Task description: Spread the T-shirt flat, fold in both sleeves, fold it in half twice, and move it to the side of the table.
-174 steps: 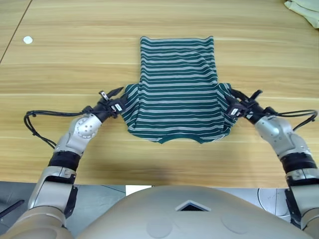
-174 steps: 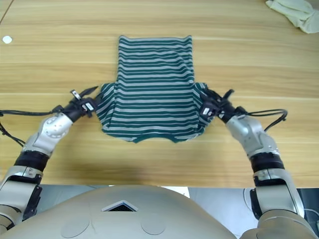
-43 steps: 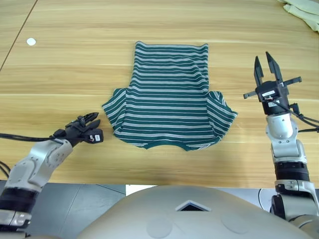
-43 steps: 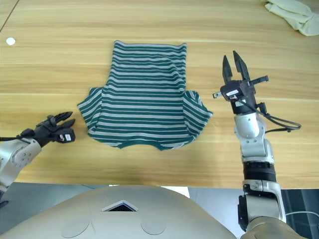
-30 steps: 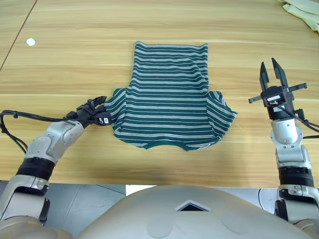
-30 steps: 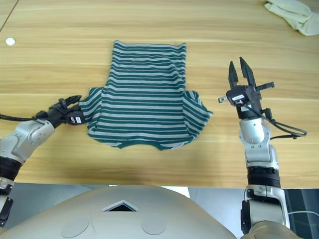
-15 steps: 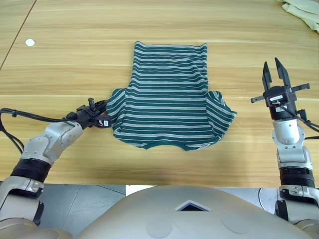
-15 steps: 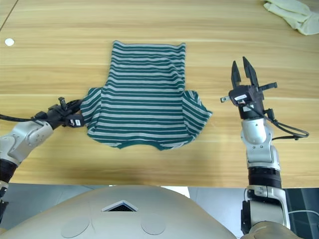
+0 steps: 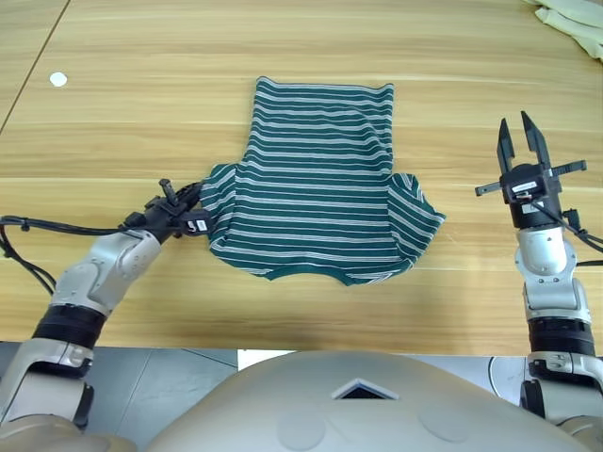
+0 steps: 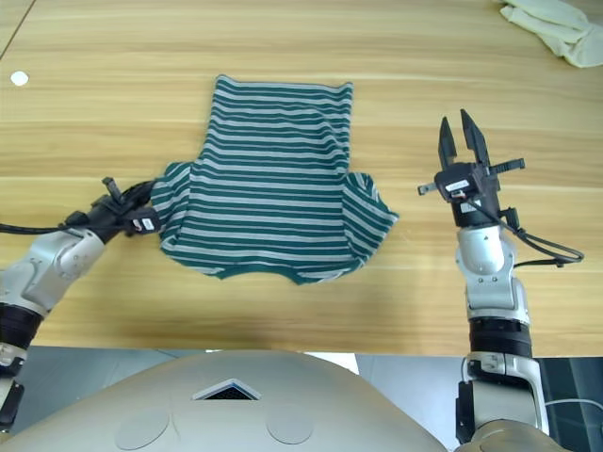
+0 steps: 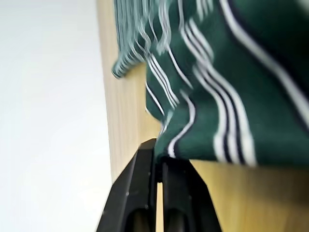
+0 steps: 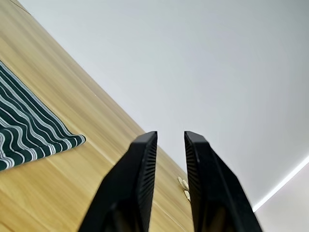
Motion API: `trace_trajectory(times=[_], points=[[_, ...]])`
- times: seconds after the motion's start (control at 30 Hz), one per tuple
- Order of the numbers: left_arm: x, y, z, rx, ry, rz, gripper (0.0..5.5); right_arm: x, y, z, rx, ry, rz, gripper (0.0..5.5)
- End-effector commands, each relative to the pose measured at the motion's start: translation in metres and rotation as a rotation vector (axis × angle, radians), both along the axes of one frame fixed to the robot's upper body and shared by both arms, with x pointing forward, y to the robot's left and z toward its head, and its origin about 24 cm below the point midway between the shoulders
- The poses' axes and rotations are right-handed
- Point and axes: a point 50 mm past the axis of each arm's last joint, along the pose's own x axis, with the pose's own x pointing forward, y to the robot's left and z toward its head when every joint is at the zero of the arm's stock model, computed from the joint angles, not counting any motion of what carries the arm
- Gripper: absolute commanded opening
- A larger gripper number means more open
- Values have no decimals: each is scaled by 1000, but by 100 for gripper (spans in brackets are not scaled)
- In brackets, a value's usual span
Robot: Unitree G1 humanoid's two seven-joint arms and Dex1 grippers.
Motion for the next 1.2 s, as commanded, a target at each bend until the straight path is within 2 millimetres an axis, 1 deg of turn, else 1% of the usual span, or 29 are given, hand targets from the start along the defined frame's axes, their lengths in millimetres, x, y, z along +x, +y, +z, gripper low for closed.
trace_trajectory(times=[0.03,0.13,0.27,0.43,0.8,0.9,1.03,1.17,1.2], points=[[-9,-13,-7,-69,41,-42,2,1,1,-1,-6,6,13,105],[-1,-11,2,-92,-17,-20,2,1,2,-3,-4,11,15,105],[2,-12,8,-92,-62,-24,2,1,3,-6,-2,18,14,105],[4,-25,14,-119,-88,-71,2,1,5,-7,-2,22,19,105],[-2,-52,7,-178,-49,-174,2,2,10,-13,6,41,35,105],[-3,-56,7,-186,-48,-196,2,2,12,-15,8,45,38,105],[-10,-63,-1,-192,2,-230,2,1,13,-15,9,49,43,105],[-10,-70,-1,-207,14,-257,2,1,14,-17,10,58,46,105],[-11,-70,-3,-205,26,-258,32,2,15,-17,10,58,49,105]])
